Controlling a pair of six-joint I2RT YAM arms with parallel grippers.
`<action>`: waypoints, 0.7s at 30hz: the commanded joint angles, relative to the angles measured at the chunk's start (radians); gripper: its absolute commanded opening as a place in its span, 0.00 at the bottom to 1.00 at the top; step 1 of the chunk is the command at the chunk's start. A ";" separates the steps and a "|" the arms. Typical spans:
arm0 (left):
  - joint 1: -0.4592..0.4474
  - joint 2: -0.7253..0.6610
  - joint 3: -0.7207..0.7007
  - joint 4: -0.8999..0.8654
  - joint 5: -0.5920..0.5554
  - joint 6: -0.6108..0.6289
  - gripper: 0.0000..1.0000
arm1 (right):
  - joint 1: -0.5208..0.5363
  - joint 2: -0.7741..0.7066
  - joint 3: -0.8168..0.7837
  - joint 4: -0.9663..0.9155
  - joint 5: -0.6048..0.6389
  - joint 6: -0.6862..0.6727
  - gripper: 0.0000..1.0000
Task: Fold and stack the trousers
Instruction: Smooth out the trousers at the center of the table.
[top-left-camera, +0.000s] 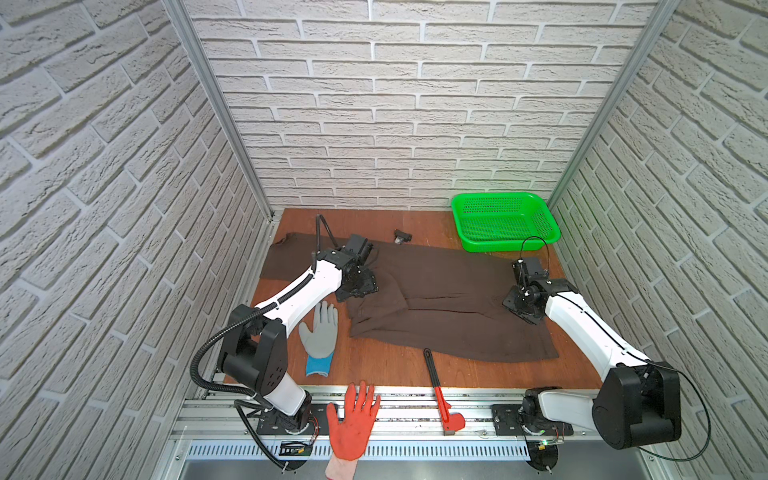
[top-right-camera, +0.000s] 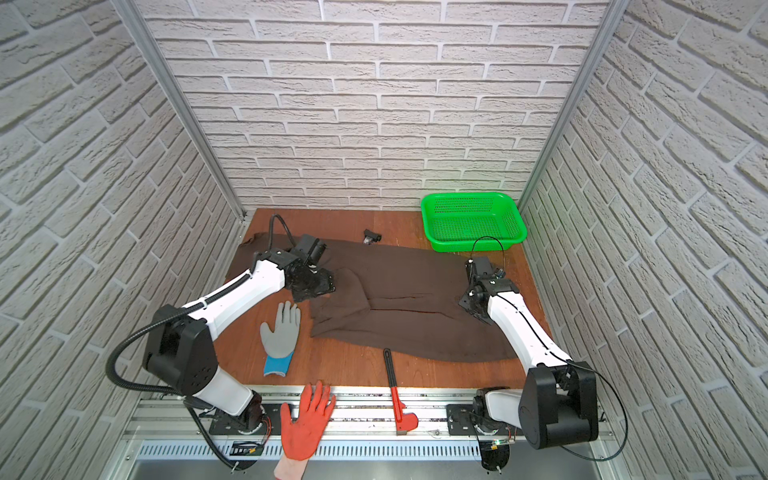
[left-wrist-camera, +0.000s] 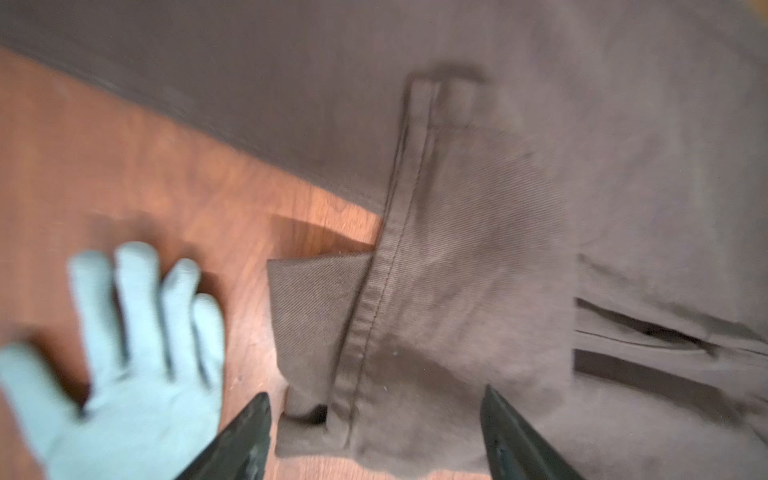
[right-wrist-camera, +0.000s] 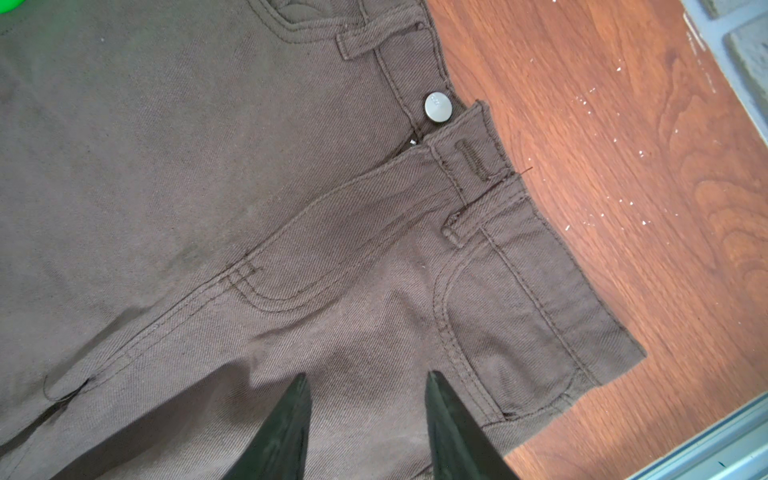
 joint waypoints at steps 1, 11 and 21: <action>0.060 0.014 -0.056 0.214 0.217 0.020 0.72 | 0.006 -0.010 0.006 -0.006 0.009 -0.005 0.47; 0.156 0.142 -0.108 0.300 0.387 0.026 0.67 | 0.006 -0.006 0.014 -0.010 0.004 -0.010 0.46; 0.144 0.134 -0.236 0.336 0.454 -0.002 0.72 | 0.006 0.003 0.014 0.000 -0.001 -0.012 0.46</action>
